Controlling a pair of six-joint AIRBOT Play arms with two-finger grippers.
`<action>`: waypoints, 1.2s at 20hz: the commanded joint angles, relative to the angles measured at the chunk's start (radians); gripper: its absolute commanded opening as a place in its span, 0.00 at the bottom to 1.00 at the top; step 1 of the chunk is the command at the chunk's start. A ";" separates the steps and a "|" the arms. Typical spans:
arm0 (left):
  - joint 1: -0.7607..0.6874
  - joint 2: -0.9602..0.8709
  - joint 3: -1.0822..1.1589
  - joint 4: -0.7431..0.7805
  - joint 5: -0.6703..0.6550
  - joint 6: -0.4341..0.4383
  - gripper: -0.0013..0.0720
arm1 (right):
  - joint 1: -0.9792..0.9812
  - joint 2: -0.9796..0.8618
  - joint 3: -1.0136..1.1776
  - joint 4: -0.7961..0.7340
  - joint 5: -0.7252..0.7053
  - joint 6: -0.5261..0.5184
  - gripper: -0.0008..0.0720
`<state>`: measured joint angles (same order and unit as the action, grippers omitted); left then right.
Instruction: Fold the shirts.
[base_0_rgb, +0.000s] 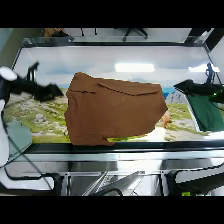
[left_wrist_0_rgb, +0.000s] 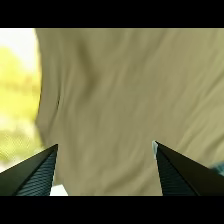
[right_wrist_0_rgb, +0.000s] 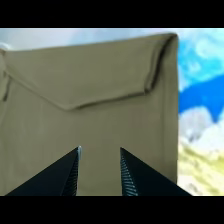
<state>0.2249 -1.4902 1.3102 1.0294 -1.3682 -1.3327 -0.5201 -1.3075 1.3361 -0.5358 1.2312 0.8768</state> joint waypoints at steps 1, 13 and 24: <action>0.062 0.177 -0.421 -0.005 0.089 0.008 0.92 | -0.029 0.017 -0.035 -0.067 0.053 0.029 0.43; -0.091 0.225 -0.706 -0.116 0.389 0.052 0.89 | -0.029 0.017 -0.048 -0.166 0.087 0.106 0.59; -0.080 0.113 -0.468 -0.079 0.277 0.060 0.04 | 0.062 0.064 -0.450 -0.201 0.022 0.103 0.71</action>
<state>0.1329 -1.3712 0.8104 0.9428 -1.0790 -1.2743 -0.4992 -1.2510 1.0050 -0.7380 1.3205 1.0096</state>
